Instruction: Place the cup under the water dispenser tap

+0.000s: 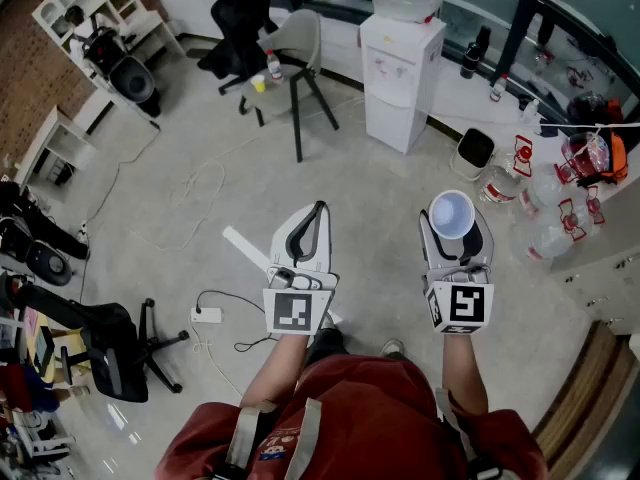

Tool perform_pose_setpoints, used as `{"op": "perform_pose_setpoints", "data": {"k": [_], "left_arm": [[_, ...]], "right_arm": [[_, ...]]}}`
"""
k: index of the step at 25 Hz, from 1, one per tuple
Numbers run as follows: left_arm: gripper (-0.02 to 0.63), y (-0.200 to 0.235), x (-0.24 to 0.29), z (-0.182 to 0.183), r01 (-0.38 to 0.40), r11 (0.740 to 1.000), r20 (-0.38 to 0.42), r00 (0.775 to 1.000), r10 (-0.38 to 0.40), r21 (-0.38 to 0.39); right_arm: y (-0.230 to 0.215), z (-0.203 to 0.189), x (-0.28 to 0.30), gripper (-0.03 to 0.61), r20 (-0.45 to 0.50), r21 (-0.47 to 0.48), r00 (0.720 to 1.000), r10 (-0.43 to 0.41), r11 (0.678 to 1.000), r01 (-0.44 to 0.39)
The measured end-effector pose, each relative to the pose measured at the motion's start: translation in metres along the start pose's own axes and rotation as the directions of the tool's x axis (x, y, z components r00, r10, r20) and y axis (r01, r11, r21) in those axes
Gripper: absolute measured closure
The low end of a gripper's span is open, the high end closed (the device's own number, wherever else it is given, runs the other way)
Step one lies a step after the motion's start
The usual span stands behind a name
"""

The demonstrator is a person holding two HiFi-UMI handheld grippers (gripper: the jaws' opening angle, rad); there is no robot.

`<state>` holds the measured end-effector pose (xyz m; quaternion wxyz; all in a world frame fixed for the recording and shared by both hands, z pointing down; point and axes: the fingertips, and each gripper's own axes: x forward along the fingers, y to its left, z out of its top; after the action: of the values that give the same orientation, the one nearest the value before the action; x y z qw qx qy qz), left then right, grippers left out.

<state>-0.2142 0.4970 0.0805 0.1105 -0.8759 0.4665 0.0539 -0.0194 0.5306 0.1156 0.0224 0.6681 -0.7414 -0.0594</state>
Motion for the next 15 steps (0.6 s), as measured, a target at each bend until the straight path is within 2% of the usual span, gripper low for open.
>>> {"op": "perform_pose_setpoints", "data": {"k": [3,7,15], "left_arm": [[0.614,-0.036,-0.01,0.01,-0.01,0.999,-0.003,1.0,0.01,0.036],[0.615,-0.077,-0.019,0.013,-0.021,0.999,-0.022,1.0,0.022,0.038],[0.614,-0.119,-0.03,0.019,-0.025,0.998,-0.05,0.998,0.029,0.064]], "right_arm": [[-0.023,0.001,-0.032,0.279,0.0,0.003,1.0,0.001,1.0,-0.001],[-0.048,-0.006,-0.064,0.279,-0.002,-0.002,1.0,0.017,1.0,-0.017],[-0.069,-0.018,-0.1,0.279,-0.014,0.069,0.999,0.034,0.997,-0.033]]}}
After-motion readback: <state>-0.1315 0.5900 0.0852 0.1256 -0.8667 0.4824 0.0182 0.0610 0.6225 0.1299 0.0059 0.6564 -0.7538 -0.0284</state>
